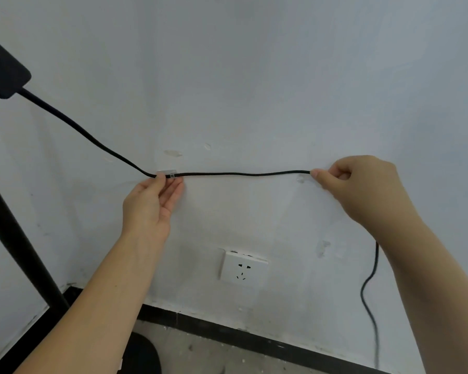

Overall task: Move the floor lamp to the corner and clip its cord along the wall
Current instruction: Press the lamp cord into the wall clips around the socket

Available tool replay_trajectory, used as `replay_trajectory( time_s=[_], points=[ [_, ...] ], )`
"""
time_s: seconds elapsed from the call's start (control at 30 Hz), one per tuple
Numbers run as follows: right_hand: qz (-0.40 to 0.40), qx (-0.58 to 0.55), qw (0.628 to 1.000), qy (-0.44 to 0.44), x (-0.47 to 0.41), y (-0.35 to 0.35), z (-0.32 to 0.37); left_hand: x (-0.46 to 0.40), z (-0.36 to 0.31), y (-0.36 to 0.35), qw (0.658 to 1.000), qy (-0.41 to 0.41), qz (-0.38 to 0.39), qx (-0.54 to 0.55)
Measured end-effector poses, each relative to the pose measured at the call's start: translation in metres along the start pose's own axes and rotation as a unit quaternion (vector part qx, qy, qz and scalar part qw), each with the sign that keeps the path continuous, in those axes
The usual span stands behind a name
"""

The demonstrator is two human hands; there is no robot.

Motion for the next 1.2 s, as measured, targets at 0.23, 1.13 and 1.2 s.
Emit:
replay_trajectory(
  time_s=[0.23,1.13,1.2],
  points=[
    [0.082,-0.036,0.996,-0.008,0.003,0.002,0.001,0.0,0.0,0.002,0.999,-0.03,0.01,-0.014],
    [0.053,-0.208,0.976,-0.043,0.016,-0.014,-0.034,-0.004,0.007,0.006,0.988,-0.115,-0.007,-0.099],
    [0.022,-0.197,0.979,-0.039,0.026,-0.024,-0.037,-0.002,0.007,0.004,0.993,-0.087,0.007,-0.077]
  ],
)
Point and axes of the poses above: each hand's wrist, its own x-axis away from the middle knuckle, its own y-axis out of the back of the hand, z = x × y, the point moved 2 cm from there along -x, towards the middle knuckle, and after that the axes turned 9 degrees about y, right-handed, at the moved point
